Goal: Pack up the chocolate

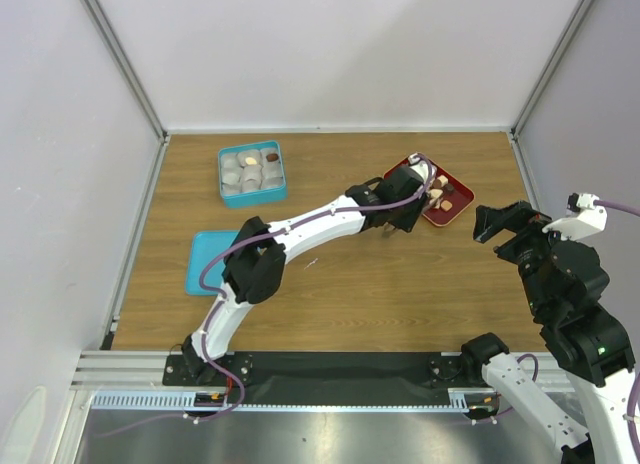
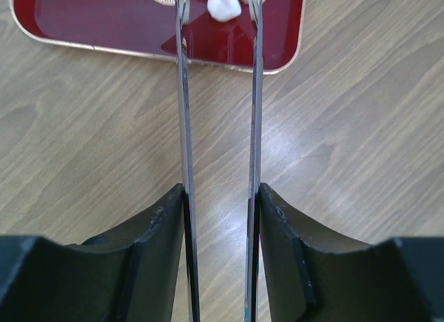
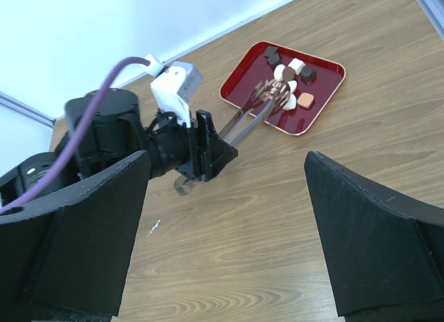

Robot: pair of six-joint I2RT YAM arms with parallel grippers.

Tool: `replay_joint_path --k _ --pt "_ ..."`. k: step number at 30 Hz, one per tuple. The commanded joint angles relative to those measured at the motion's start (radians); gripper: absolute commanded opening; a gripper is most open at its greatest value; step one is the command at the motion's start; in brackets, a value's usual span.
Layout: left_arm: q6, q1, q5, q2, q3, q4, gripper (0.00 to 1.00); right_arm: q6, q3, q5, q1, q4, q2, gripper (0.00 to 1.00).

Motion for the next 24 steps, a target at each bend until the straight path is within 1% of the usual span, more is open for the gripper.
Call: replay_joint_path --k 1,10,22,24 --pt "0.001 0.001 0.003 0.023 0.05 0.011 0.49 -0.015 0.026 0.018 0.0 0.003 -0.006 1.0" --pt "0.012 0.003 0.034 0.064 0.05 0.026 0.5 -0.015 0.024 0.023 -0.001 0.008 -0.002 0.99" --pt "-0.005 0.009 0.051 0.129 0.117 0.009 0.49 -0.016 0.02 0.032 -0.001 0.003 -0.005 1.0" --pt "-0.006 0.01 0.051 0.13 0.119 0.008 0.48 -0.018 0.018 0.037 -0.001 0.002 -0.005 1.0"
